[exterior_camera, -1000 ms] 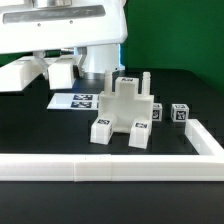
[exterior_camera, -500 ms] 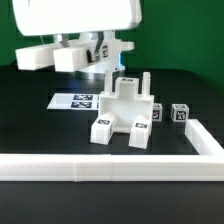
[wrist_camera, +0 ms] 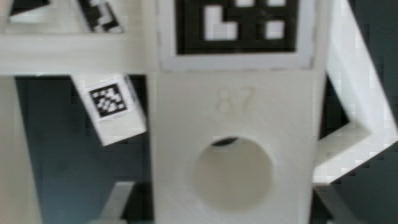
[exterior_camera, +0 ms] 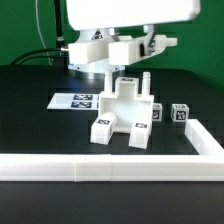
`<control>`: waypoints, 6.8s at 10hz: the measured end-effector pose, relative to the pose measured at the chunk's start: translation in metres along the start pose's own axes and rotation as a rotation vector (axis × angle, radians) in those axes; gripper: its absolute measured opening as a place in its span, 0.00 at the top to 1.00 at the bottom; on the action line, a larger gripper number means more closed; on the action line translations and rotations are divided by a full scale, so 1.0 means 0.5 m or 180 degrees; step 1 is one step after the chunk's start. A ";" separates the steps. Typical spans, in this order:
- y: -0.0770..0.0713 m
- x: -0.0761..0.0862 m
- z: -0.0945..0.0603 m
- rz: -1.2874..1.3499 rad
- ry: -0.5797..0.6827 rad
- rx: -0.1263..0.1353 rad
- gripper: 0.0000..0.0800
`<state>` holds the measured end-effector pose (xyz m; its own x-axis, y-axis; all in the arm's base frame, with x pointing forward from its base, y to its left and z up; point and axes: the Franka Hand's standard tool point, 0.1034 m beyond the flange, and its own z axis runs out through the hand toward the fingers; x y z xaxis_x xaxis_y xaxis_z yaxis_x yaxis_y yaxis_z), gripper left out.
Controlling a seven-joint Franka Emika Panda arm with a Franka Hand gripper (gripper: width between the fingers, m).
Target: Assemble chair
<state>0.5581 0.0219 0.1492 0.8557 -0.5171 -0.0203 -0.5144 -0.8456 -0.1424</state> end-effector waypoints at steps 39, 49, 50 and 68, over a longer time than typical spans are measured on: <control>-0.016 -0.093 0.072 -0.0817 -0.0063 -0.0196 0.64; -0.005 -0.056 0.106 -0.1092 -0.0047 -0.0229 0.64; -0.003 -0.050 0.106 -0.1133 -0.0039 -0.0228 0.64; -0.021 -0.038 0.019 -0.1221 -0.0146 -0.0155 0.19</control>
Offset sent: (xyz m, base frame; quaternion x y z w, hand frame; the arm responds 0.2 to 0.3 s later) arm -0.0090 0.0071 -0.0004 -0.0437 -0.0331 -0.1397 0.9887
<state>0.5476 0.0419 0.1417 0.9875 -0.1565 -0.0192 -0.1576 -0.9823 -0.1010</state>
